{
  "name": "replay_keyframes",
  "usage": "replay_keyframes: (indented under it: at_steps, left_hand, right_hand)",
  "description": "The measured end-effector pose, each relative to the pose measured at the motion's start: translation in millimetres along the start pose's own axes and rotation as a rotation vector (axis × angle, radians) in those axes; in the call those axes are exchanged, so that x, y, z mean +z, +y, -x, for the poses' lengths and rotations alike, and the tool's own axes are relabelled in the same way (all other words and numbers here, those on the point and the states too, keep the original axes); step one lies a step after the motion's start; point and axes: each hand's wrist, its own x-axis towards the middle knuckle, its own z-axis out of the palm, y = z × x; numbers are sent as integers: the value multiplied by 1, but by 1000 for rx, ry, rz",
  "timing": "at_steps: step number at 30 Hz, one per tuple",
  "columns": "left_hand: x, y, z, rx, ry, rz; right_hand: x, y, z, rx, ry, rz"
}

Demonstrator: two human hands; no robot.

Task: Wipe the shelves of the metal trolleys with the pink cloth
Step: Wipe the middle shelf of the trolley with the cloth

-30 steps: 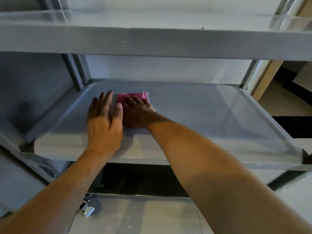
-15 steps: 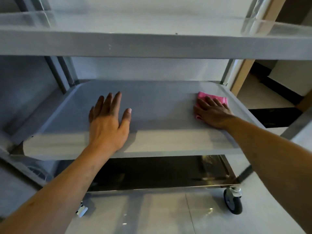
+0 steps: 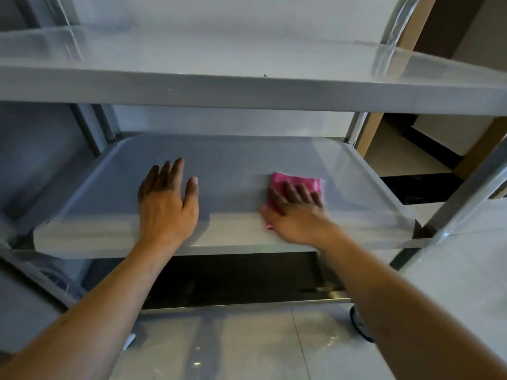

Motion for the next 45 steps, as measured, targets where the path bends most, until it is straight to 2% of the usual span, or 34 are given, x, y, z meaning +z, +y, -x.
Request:
replay_keyframes:
  at_steps: [6,9,13,18,22,24,27,36,41,45]
  left_hand:
    - [-1,0,0,-65,81,166]
    - [-2,-1,-2,-121,116,225]
    - [-1,-3,-4,-119,84,191]
    - [1,-3,-4,-106,30,179]
    - [4,-1,-7,-104,-23,120]
    - [10,-2,-8,-57,-71,14]
    - [20,-1,-13,-4,-110,-84]
    - [40,1,-24,-32,-145,-85]
    - [34,4,-21,-29,-104,-51]
    - [28,9,-18,-26,-87,-20]
  right_hand:
    - [20,-112,-5,-253,-49,4]
    - [22,-120,-6,-289,-43,-3]
    - [16,-89,-5,-332,-24,13]
    - [-5,15,-11,-177,22,115]
    - [-20,105,-29,148,-2,126]
    - [-23,123,-53,228,-23,117]
    - [-24,126,-92,277,30,40]
    - [-42,115,-196,306,28,29]
    - [-42,81,-239,250,0,44]
    - [-31,25,-255,125,17,39]
